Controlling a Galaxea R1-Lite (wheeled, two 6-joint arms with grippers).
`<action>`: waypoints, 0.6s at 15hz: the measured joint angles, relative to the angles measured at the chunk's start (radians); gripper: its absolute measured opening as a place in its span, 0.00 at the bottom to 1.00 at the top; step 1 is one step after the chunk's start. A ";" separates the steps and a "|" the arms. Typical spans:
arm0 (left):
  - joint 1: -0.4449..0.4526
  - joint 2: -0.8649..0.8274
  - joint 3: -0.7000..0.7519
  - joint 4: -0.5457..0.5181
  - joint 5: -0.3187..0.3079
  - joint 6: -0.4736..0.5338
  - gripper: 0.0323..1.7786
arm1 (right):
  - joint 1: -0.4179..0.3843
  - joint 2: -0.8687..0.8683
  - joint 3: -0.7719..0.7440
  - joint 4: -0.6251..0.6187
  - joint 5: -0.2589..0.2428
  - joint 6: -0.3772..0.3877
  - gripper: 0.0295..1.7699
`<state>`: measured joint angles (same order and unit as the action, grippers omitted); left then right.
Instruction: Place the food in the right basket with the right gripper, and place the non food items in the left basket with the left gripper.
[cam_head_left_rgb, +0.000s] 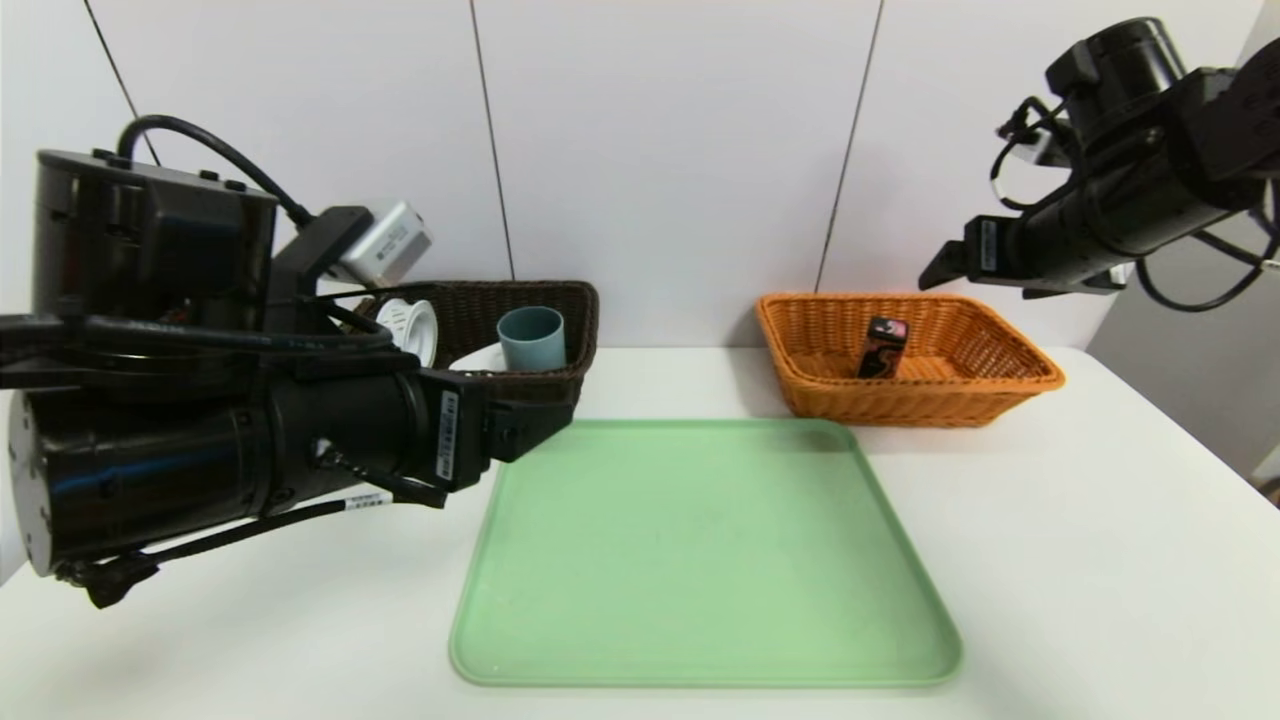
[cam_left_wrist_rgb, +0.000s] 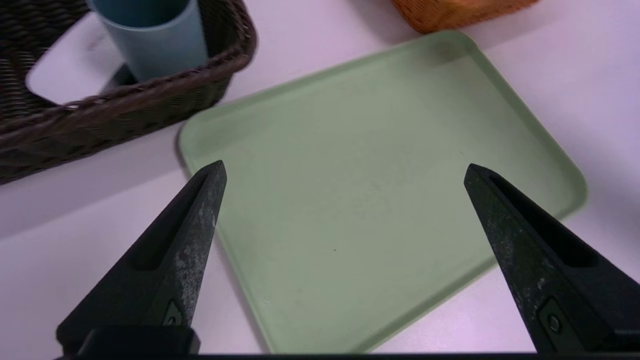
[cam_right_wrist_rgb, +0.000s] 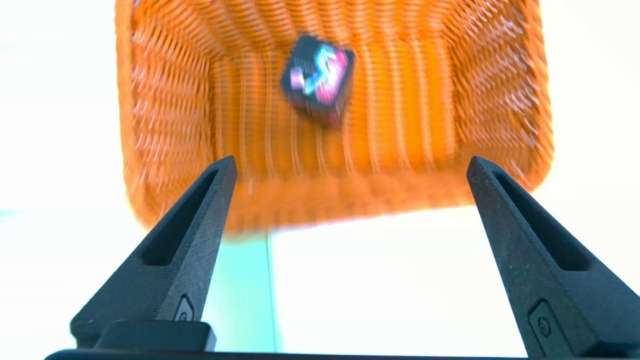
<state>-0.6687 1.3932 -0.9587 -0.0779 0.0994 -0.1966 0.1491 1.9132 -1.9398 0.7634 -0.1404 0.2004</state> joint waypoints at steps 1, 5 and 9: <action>0.014 -0.019 0.000 0.003 0.029 0.000 0.95 | 0.000 -0.045 0.008 0.037 0.000 0.008 0.91; 0.090 -0.085 0.004 0.033 0.173 0.000 0.95 | 0.012 -0.237 0.105 0.102 0.000 0.016 0.93; 0.169 -0.150 0.017 0.091 0.277 0.000 0.95 | 0.043 -0.470 0.316 0.124 -0.002 0.013 0.95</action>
<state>-0.5002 1.2430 -0.9413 0.0128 0.3762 -0.1966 0.1919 1.4428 -1.6240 0.8874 -0.1423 0.2134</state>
